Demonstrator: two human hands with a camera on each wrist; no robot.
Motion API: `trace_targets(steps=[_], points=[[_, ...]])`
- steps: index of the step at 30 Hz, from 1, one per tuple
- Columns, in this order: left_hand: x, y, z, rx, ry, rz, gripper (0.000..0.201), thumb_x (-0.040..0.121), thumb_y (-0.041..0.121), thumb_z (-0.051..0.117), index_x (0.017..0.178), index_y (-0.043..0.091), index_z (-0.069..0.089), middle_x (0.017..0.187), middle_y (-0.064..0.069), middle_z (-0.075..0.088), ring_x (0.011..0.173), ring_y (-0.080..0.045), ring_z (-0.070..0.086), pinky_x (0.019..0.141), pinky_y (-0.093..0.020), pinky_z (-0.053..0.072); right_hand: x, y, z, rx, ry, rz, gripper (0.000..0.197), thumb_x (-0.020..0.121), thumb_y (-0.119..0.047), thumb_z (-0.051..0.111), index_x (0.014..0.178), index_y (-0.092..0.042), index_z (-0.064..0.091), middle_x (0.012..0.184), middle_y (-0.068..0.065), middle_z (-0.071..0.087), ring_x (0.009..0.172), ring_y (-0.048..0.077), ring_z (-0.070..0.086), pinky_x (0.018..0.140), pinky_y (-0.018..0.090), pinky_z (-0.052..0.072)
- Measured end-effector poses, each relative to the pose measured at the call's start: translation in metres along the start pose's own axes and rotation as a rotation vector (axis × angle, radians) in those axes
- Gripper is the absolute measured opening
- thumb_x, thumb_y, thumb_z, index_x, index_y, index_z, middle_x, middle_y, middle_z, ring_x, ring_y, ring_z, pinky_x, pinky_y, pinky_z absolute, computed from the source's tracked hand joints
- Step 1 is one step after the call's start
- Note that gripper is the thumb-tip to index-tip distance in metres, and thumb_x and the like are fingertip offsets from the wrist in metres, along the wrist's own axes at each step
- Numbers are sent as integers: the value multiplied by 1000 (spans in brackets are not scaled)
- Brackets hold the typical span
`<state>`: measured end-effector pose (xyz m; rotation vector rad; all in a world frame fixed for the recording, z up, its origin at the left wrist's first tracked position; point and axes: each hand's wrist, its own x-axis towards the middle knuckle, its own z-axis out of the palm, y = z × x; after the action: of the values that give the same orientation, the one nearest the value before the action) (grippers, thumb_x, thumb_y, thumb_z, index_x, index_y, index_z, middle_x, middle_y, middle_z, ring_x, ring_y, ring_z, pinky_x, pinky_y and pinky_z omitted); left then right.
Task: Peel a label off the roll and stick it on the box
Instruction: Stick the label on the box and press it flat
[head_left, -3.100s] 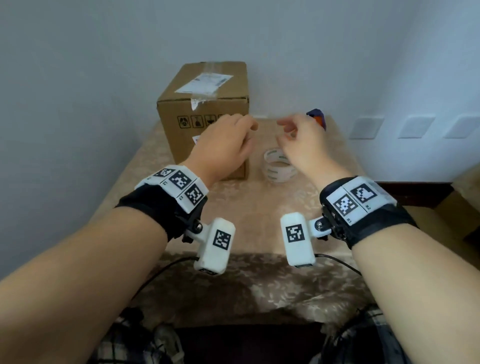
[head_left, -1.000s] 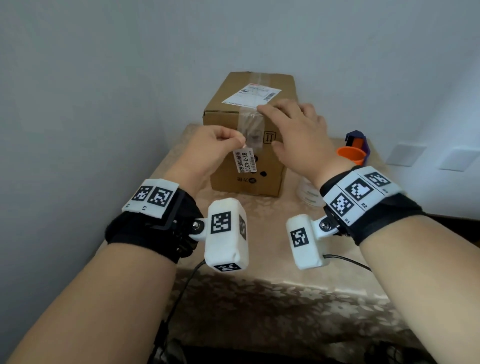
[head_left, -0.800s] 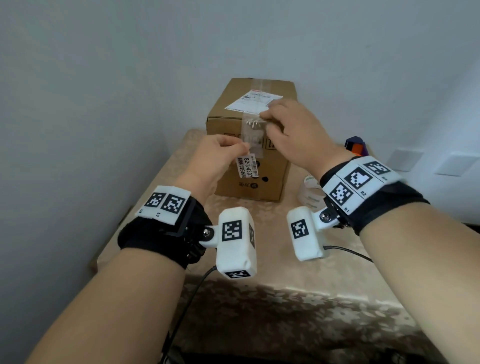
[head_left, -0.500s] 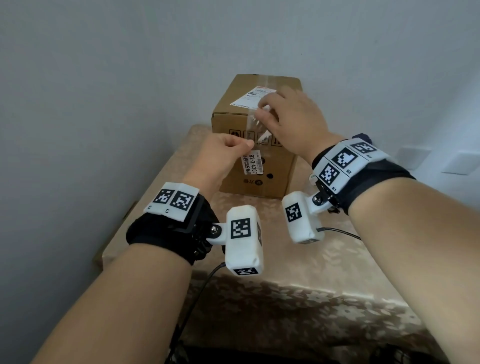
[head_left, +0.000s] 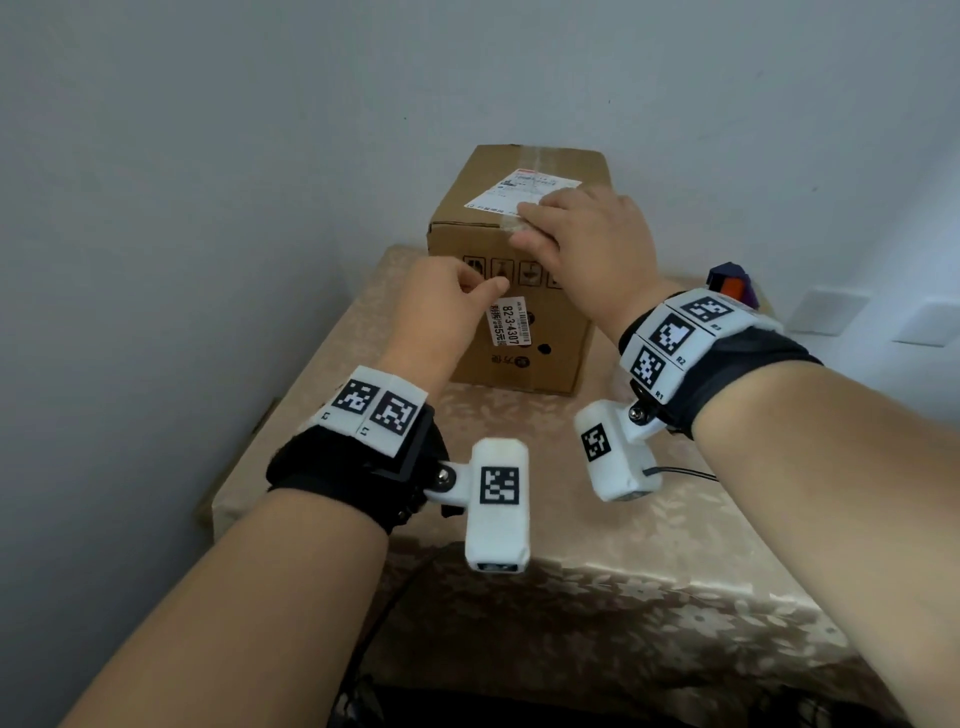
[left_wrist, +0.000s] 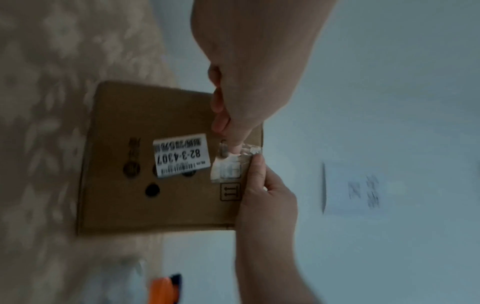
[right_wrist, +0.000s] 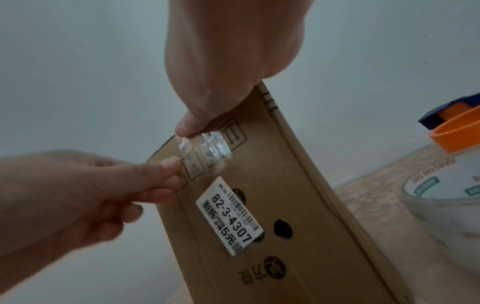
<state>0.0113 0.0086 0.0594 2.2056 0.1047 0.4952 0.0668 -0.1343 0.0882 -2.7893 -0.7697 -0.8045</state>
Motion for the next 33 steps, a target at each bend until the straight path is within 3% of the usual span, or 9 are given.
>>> trace_targets(steps=[2, 4, 7, 9, 12, 16, 25, 30, 33], points=[[7, 0, -8, 213, 168, 150, 34, 85, 42, 62, 103, 13, 61, 100, -3, 60, 91, -19, 57, 74, -31, 49, -1, -1, 0, 13, 9, 5, 43, 95, -46, 38, 120, -20, 60, 122, 6, 64, 114, 31, 52, 91, 42, 38], [15, 2, -13, 312, 246, 337, 44, 88, 47, 54, 119, 16, 54, 122, -8, 51, 112, -24, 50, 96, -38, 42, -2, -2, 0, 15, 15, 10, 41, 96, -45, 36, 120, -22, 60, 122, 7, 63, 115, 31, 51, 93, 42, 37], [32, 4, -12, 427, 69, 503, 41, 95, 50, 35, 126, 28, 51, 131, 3, 53, 124, -16, 45, 114, -45, 18, -5, 2, -1, -10, 24, 40, 39, 97, -44, 33, 124, -29, 56, 137, 9, 50, 124, 34, 43, 101, 48, 30], [41, 0, -9, 410, 15, 503, 36, 96, 50, 33, 112, 30, 58, 116, 11, 62, 114, -10, 52, 114, -47, 13, -8, 5, -1, -23, 18, 70, 39, 96, -46, 31, 126, -34, 53, 140, 9, 46, 126, 35, 39, 104, 51, 26], [46, -9, -3, 429, 92, 525, 32, 94, 50, 37, 103, 30, 61, 110, 13, 62, 109, -10, 52, 108, -46, 15, -11, 2, 3, -15, 29, 87, 42, 95, -52, 31, 126, -34, 53, 125, 8, 55, 117, 34, 47, 99, 50, 28], [46, -18, -3, 472, 125, 569, 31, 91, 48, 46, 113, 29, 57, 122, 8, 58, 118, -16, 49, 107, -45, 16, -15, 2, 7, -69, 57, 77, 45, 90, -54, 37, 125, -29, 52, 122, 10, 56, 115, 35, 47, 96, 51, 30], [39, -27, 4, 596, 75, 612, 63, 80, 54, 59, 132, 24, 43, 139, 3, 47, 130, -22, 37, 106, -46, 19, -28, -4, 10, -122, 4, 72, 71, 76, -50, 64, 134, -19, 37, 130, 16, 43, 122, 36, 39, 101, 52, 27], [46, -3, 3, 531, 116, 551, 44, 90, 59, 36, 103, 21, 53, 116, 1, 55, 114, -24, 45, 101, -44, 22, -24, 9, -5, -52, -80, 39, 84, 66, -52, 72, 136, -23, 37, 131, 10, 43, 120, 31, 39, 102, 46, 27], [50, 6, 10, 525, 148, 553, 44, 89, 57, 40, 95, 16, 54, 109, -2, 57, 107, -26, 48, 96, -42, 23, -21, 18, -13, 20, -112, 39, 77, 71, -52, 68, 136, -24, 40, 131, 5, 43, 119, 28, 39, 101, 43, 28]])
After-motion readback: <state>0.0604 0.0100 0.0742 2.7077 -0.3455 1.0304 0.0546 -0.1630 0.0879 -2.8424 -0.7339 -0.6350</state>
